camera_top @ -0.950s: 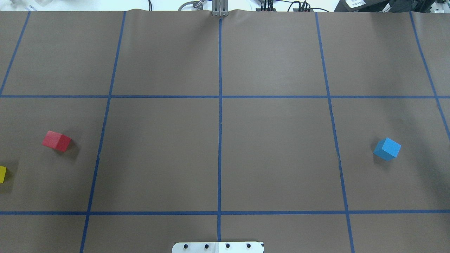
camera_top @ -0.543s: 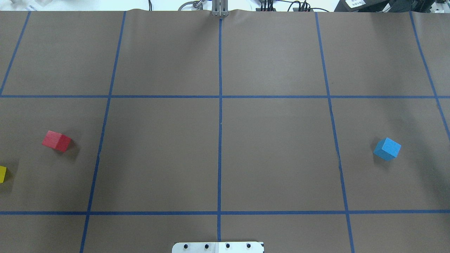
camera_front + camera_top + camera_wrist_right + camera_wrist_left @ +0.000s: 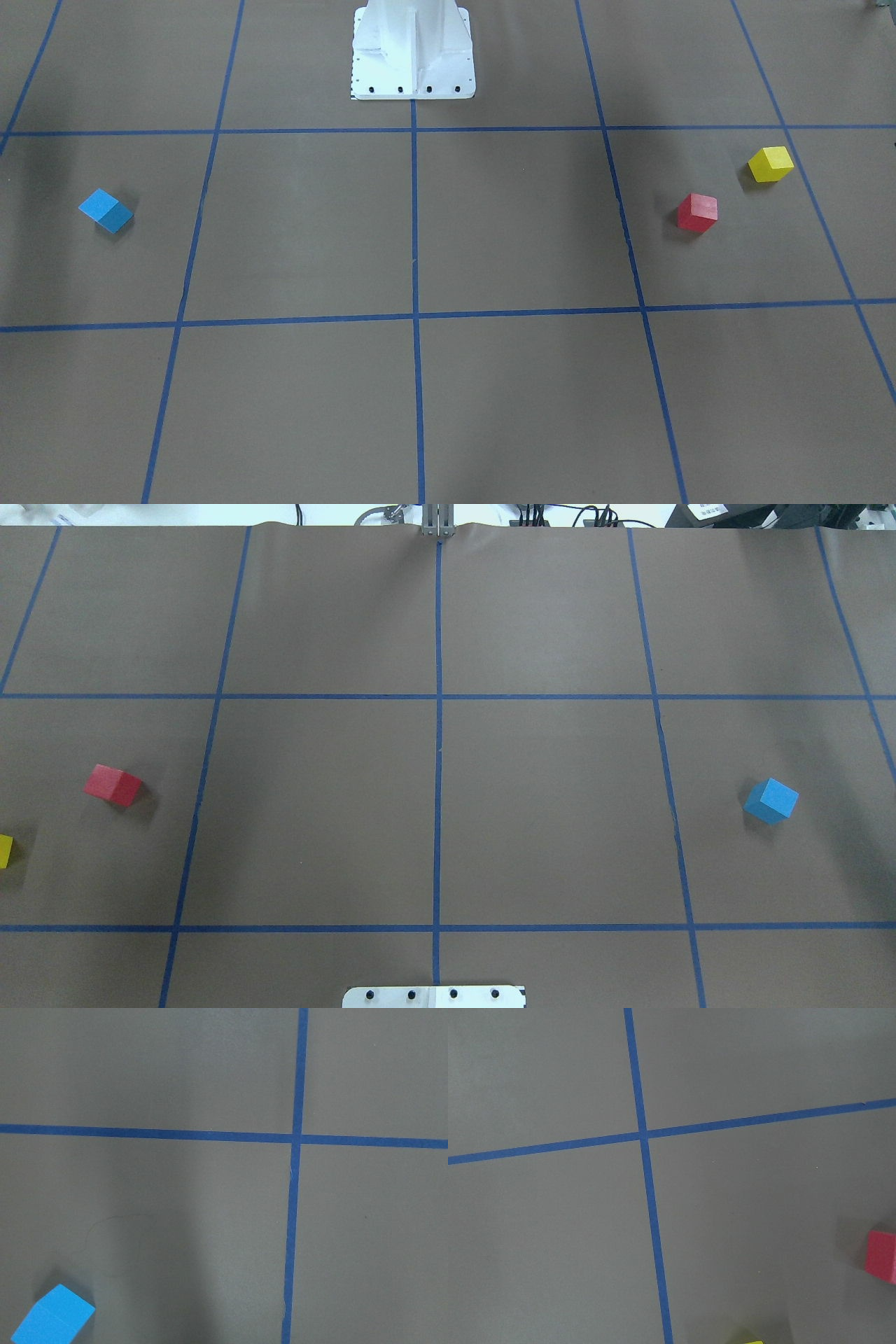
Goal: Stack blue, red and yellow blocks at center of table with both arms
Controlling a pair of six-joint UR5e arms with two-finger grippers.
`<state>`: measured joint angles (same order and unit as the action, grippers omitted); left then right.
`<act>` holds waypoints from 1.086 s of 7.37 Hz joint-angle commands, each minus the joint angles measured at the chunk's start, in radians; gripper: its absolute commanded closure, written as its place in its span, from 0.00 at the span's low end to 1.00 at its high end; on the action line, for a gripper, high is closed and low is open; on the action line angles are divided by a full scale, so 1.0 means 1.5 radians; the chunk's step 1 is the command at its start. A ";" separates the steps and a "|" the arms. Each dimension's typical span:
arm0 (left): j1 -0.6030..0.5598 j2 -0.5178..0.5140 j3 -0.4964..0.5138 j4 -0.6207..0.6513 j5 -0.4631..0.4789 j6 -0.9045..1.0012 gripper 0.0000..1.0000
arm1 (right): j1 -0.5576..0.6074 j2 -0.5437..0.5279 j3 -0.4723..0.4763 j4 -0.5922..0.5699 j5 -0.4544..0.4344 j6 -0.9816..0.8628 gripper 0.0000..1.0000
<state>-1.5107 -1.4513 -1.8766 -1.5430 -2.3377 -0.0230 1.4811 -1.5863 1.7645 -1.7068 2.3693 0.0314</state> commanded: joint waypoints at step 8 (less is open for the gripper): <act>0.001 0.000 -0.002 0.000 -0.001 0.000 0.00 | -0.300 -0.121 0.021 0.429 -0.091 0.506 0.01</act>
<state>-1.5094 -1.4511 -1.8791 -1.5436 -2.3393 -0.0228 1.0864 -1.7398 1.7946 -1.1392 2.2759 0.7423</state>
